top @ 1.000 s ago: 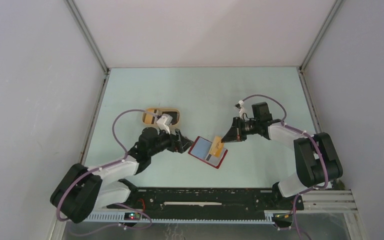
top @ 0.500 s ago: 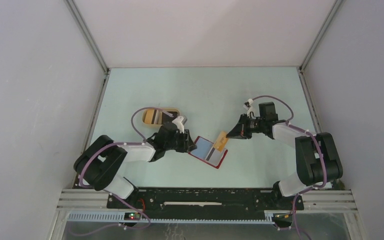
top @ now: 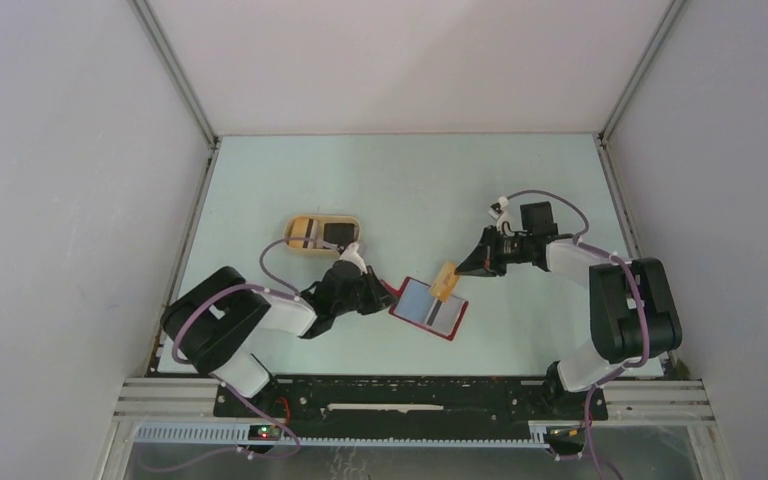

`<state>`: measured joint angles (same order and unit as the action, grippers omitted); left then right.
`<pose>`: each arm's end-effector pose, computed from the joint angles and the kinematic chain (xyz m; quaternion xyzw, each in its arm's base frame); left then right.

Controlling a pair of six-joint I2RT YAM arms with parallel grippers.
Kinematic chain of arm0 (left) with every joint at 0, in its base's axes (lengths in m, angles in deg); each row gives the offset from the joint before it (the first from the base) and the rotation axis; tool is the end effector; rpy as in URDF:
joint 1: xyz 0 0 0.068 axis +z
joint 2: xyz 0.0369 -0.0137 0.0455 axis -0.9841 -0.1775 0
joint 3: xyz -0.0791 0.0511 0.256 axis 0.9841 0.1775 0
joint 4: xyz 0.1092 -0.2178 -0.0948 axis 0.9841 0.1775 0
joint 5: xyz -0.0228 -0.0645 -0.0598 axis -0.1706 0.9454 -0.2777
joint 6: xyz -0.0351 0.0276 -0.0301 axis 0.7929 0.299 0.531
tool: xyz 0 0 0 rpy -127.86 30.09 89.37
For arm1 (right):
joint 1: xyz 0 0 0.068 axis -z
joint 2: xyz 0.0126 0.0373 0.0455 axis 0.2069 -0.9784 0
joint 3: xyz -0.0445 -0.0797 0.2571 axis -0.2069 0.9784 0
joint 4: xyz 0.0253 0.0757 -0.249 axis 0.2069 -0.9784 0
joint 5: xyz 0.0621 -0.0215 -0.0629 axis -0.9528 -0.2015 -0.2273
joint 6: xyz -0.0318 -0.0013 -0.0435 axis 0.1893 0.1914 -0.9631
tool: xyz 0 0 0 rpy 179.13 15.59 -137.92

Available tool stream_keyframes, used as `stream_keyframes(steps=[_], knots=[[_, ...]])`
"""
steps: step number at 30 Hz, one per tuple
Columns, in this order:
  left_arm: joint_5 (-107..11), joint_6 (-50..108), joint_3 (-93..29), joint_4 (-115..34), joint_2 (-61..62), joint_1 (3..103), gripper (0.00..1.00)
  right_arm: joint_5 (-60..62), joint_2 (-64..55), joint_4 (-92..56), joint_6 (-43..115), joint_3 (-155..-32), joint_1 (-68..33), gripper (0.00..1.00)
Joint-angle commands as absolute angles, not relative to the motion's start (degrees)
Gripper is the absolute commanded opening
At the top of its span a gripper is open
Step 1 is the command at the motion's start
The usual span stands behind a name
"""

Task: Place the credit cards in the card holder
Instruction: Insert the credit card into the card holder.

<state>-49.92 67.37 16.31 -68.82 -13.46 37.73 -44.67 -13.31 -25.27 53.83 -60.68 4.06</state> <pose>0.1923 -0.1789 0.1167 -0.0368 0.8845 -0.3683 0.2840 0.2799 0.0676 0.1608 -0.0105 0.8629 0.4853 0.1407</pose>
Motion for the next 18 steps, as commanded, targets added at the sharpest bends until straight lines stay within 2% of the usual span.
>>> stream_keyframes(steps=[1,6,9,12,16,18], knots=[[-54.74,81.58,20.43,-80.39,-17.83,33.49,0.02,-45.63,-11.39,-30.18,49.25,-63.11,6.16,0.00],[-58.79,83.34,17.88,-83.47,-20.76,28.80,0.03,-45.98,-8.97,-38.19,42.19,-63.03,6.75,0.00],[-61.73,80.32,19.64,-82.94,-17.06,28.62,0.07,-46.89,-8.36,-40.39,39.48,-63.03,7.23,0.00],[-66.22,73.24,22.47,-78.53,-8.22,28.62,0.25,-51.95,-9.37,-40.62,36.97,-63.49,8.44,0.00],[-68.70,58.07,22.66,-69.89,6.13,28.56,0.49,-60.13,-12.86,-49.15,24.22,-67.21,10.26,0.00],[-68.63,51.59,21.27,-66.60,10.78,28.69,0.69,-62.87,-15.13,-54.42,17.53,-69.15,10.52,0.00]])
